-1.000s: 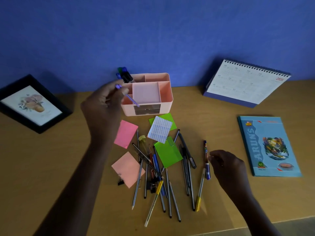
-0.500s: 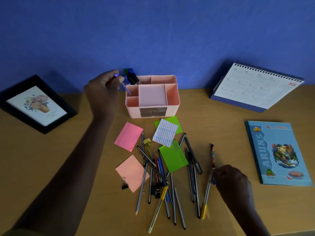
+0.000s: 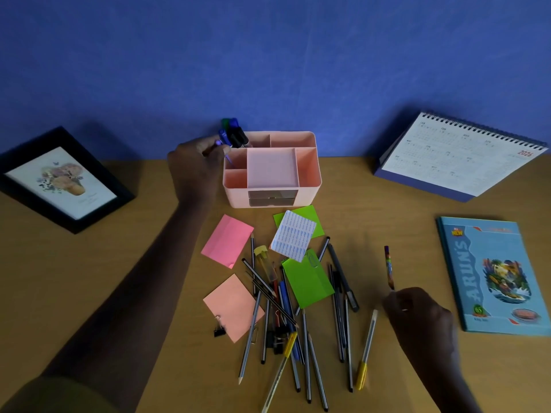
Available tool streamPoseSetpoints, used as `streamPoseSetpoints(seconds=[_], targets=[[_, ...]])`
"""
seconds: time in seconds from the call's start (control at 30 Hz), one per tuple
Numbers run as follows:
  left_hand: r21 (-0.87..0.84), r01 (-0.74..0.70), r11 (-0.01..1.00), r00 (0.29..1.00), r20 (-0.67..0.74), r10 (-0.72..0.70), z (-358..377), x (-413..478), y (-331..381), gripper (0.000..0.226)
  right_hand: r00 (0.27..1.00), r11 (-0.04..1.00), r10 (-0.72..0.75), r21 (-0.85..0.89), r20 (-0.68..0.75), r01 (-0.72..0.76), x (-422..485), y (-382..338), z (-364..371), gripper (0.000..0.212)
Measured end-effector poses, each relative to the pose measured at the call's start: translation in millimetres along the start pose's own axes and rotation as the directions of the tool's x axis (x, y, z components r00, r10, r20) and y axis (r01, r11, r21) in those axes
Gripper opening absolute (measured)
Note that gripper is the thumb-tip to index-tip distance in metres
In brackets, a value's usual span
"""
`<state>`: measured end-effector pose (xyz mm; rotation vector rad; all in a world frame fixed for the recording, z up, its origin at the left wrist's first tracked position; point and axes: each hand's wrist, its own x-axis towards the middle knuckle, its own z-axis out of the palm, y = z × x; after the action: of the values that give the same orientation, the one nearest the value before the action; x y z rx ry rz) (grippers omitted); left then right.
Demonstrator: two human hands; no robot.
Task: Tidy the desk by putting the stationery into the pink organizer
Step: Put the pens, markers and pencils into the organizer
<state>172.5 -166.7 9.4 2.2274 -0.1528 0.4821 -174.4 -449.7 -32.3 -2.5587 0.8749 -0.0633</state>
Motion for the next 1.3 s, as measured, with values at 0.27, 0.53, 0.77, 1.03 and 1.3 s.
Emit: streamPoseSetpoints(seconds=[0.27, 0.53, 0.77, 1.03, 1.3], targets=[[-0.056, 0.026, 0.998, 1.0, -0.016, -0.027, 1.9, -2.2, -0.3, 0.028, 0.961, 0.939, -0.268, 0.205, -0.068, 0.276, 22.0, -59.4, -47.4, 0.011], [-0.055, 0.035, 0.998, 0.999, -0.004, -0.035, -1.3, -6.4, -6.9, 0.018, 0.9, 0.765, -0.381, 0.475, -0.21, 0.434, 84.6, -185.7, -60.6, 0.012], [-0.125, 0.149, 0.981, 0.986, -0.056, -0.157, -7.8, -19.6, -9.3, 0.024, 0.837, 0.727, -0.465, 0.415, -0.288, 0.547, 145.1, -273.0, -28.8, 0.029], [-0.316, 0.314, 0.895, 0.936, -0.057, -0.349, -24.3, -67.8, -11.8, 0.032, 0.747, 0.699, -0.606, 0.264, -0.273, 0.664, 182.0, -321.5, 2.5, 0.023], [-0.4, 0.443, 0.803, 0.87, -0.023, -0.492, -33.3, -128.5, -4.2, 0.022, 0.729, 0.724, -0.684, 0.101, -0.024, 0.683, 203.5, -338.5, 43.3, 0.028]])
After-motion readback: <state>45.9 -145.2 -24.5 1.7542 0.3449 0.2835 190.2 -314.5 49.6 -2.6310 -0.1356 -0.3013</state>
